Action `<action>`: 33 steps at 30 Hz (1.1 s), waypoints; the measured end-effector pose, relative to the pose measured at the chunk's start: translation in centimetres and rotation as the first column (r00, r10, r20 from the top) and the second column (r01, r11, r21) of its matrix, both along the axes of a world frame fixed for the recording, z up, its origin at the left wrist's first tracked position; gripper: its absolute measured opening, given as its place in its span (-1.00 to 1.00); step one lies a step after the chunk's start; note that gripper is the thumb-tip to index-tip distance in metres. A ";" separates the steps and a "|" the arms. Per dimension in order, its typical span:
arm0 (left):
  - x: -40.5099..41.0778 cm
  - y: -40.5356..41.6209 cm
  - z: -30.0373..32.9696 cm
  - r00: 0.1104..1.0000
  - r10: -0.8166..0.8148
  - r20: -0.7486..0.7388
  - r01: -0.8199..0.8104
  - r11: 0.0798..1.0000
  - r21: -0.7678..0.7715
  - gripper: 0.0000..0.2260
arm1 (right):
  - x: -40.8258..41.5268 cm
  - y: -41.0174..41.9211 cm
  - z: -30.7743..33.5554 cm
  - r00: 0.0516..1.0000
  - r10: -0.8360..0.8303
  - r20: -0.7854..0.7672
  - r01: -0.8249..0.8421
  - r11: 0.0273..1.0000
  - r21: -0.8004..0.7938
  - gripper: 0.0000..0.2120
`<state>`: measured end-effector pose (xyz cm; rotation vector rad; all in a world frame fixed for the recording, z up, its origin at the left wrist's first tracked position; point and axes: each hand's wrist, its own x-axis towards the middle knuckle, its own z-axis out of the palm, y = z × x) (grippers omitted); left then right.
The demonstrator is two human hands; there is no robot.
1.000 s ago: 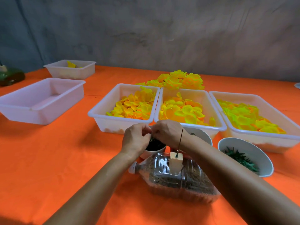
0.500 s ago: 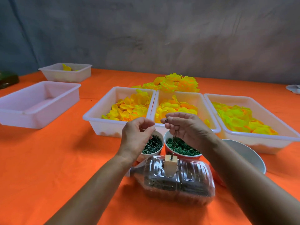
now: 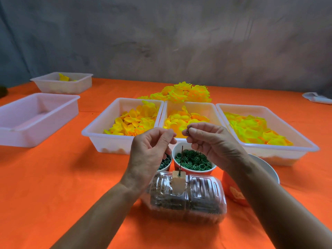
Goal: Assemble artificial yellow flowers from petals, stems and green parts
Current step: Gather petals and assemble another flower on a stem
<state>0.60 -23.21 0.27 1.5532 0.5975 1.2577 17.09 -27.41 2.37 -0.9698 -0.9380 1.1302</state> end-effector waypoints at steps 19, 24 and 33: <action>0.5 -2.8 -1.1 0.987 0.009 0.159 -0.024 0.996 0.088 -0.96 | -2.3 -2.8 -0.4 0.992 0.063 -0.112 -0.063 0.998 0.008 -0.93; 0.5 -3.0 -1.1 0.989 0.034 0.144 -0.049 0.994 0.096 -0.93 | -2.7 -3.0 -0.6 0.984 0.067 -0.164 -0.068 0.998 -0.005 -0.89; 0.7 -2.9 -1.3 0.989 0.038 0.143 -0.048 0.997 0.065 -0.93 | -3.3 -3.0 -0.8 0.988 0.037 -0.150 -0.040 0.999 -0.016 -0.86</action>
